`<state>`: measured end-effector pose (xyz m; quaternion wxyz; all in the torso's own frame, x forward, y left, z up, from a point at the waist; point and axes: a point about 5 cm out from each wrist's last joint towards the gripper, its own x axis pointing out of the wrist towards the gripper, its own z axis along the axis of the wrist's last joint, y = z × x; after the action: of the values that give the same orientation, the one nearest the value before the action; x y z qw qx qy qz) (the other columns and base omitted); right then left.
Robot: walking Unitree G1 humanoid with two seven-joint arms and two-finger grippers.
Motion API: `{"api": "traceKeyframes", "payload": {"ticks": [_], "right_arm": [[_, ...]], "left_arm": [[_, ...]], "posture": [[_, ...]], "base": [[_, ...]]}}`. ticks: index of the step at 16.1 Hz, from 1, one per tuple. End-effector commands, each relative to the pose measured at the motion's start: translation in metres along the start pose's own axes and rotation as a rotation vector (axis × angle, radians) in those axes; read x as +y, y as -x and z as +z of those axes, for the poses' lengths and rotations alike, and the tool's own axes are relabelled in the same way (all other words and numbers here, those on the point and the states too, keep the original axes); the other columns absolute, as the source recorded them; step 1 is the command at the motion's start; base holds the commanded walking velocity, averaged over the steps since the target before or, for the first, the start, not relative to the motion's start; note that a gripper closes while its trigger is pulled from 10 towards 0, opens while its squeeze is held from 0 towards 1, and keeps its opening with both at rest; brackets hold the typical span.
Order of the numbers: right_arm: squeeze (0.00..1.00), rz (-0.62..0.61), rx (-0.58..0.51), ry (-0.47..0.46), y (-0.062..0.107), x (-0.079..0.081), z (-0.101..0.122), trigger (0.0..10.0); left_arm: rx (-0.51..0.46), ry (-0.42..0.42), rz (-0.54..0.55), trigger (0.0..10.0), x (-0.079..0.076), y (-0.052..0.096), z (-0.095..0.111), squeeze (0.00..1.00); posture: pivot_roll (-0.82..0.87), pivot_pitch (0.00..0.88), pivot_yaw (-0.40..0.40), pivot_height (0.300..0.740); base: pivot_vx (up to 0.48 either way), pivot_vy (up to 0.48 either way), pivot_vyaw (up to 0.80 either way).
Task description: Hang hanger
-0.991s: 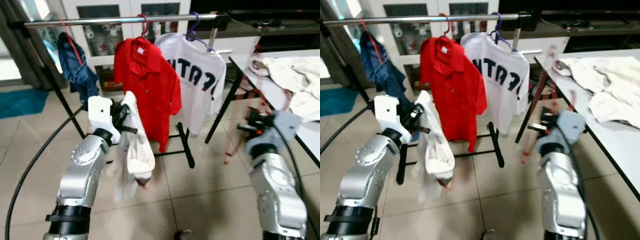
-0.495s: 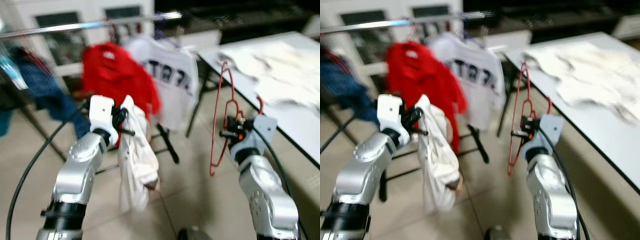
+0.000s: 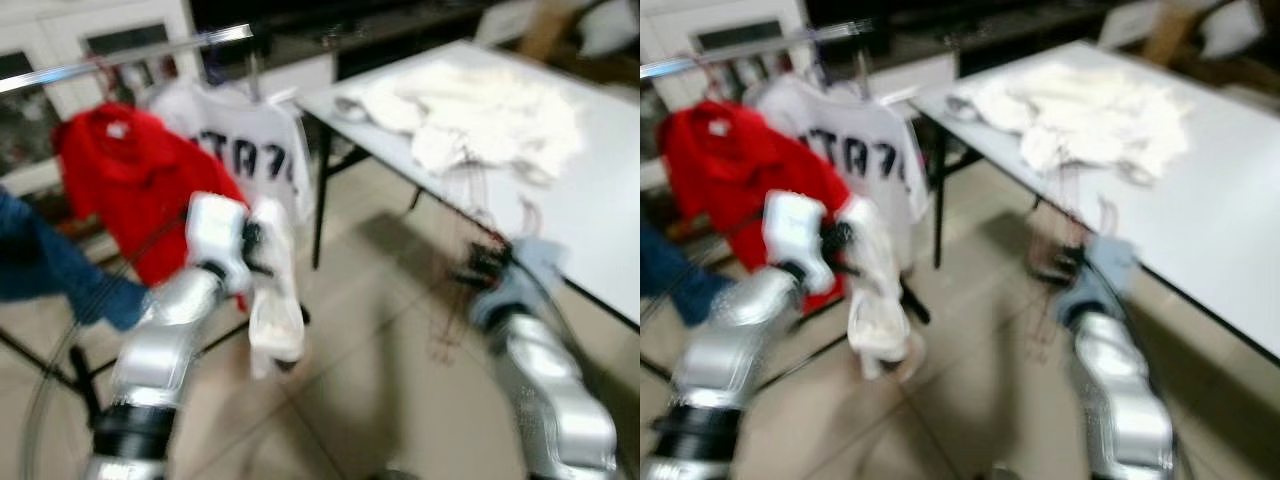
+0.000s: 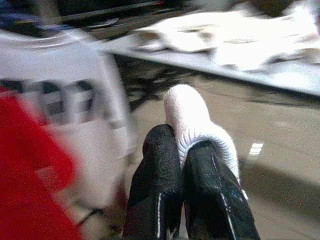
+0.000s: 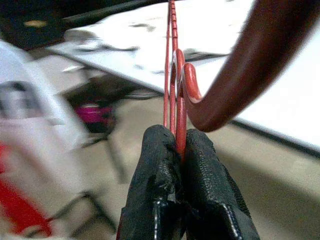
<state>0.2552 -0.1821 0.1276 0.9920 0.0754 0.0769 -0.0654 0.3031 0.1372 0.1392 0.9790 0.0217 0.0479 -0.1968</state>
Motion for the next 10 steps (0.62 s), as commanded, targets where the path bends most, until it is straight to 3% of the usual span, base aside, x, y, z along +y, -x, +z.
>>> {"api": "traceKeyframes", "payload": {"ticks": [1,4,10], "right_arm": [[0.00,0.026,-0.015,-0.009,0.0006,0.0080,0.0043,10.0],[0.00,0.047,0.006,-0.016,0.0026,0.0105,0.0036,10.0],[0.00,0.027,0.008,0.002,0.0060,0.0081,0.0031,10.0]], "left_arm": [[-0.013,-0.020,0.018,10.0,0.0070,0.0032,0.0055,0.00],[0.014,0.009,-0.001,10.0,0.0050,0.0090,-0.0002,0.00],[0.021,0.005,-0.026,10.0,0.0009,0.0040,-0.0006,0.00]], "posture": [[-0.11,0.000,0.030,0.740],[-0.12,0.000,0.026,0.740],[-0.14,0.000,0.045,0.740]], "base": [[0.000,0.000,-0.80],[0.000,0.000,-0.80],[0.000,0.000,-0.80]]}}
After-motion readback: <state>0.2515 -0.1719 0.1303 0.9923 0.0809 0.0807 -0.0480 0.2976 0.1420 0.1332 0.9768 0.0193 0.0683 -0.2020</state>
